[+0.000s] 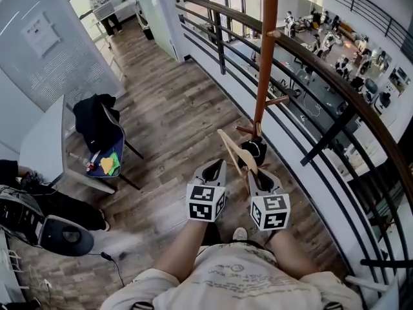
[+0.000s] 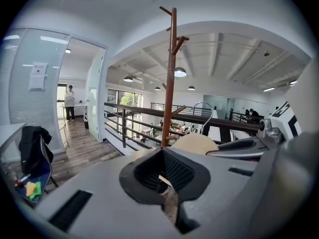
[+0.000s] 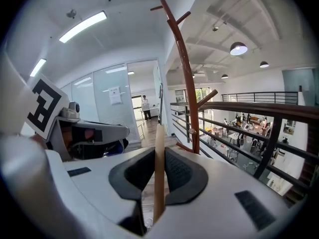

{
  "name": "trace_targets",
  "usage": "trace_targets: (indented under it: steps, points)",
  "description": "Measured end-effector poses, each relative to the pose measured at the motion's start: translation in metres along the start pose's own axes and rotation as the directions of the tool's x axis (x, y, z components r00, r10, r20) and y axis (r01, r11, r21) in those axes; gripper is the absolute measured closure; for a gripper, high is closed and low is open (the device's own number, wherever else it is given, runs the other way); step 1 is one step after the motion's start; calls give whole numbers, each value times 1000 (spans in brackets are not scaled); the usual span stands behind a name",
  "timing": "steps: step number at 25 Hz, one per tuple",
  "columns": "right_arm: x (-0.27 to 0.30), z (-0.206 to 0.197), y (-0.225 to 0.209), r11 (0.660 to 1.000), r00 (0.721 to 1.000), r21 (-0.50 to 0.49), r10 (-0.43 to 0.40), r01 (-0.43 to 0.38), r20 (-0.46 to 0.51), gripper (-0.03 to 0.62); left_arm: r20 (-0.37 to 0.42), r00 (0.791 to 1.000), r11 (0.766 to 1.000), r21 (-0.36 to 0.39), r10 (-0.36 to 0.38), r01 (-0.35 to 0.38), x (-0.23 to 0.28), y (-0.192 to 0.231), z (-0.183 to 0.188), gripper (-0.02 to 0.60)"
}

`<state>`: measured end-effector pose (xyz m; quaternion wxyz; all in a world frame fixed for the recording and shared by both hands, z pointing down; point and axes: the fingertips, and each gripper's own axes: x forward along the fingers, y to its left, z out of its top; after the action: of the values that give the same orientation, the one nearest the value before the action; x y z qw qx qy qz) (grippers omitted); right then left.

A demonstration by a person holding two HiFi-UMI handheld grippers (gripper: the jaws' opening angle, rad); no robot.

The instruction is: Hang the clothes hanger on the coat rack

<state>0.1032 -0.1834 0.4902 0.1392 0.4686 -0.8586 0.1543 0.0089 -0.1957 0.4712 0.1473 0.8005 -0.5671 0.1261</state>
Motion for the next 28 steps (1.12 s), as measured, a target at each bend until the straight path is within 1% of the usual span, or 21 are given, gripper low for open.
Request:
trace_targets:
  steps: [8,16,21,28]
  points:
    - [56,3,-3,999,999,27,-42,43,-26,543,-14,998,998,13,-63,63,42,40,11,577]
    - [100,-7,-3,995,994,51,-80,84,-77,543,-40,992,993,13,-117,118,71,70,16,577]
    - [123,-15,-8,989,986,76,-117,126,-121,543,-66,986,988,0,-154,154,80,86,13,577]
    - [159,-26,-23,978,971,102,-163,182,-174,543,-98,976,980,9,-195,197,104,108,10,577]
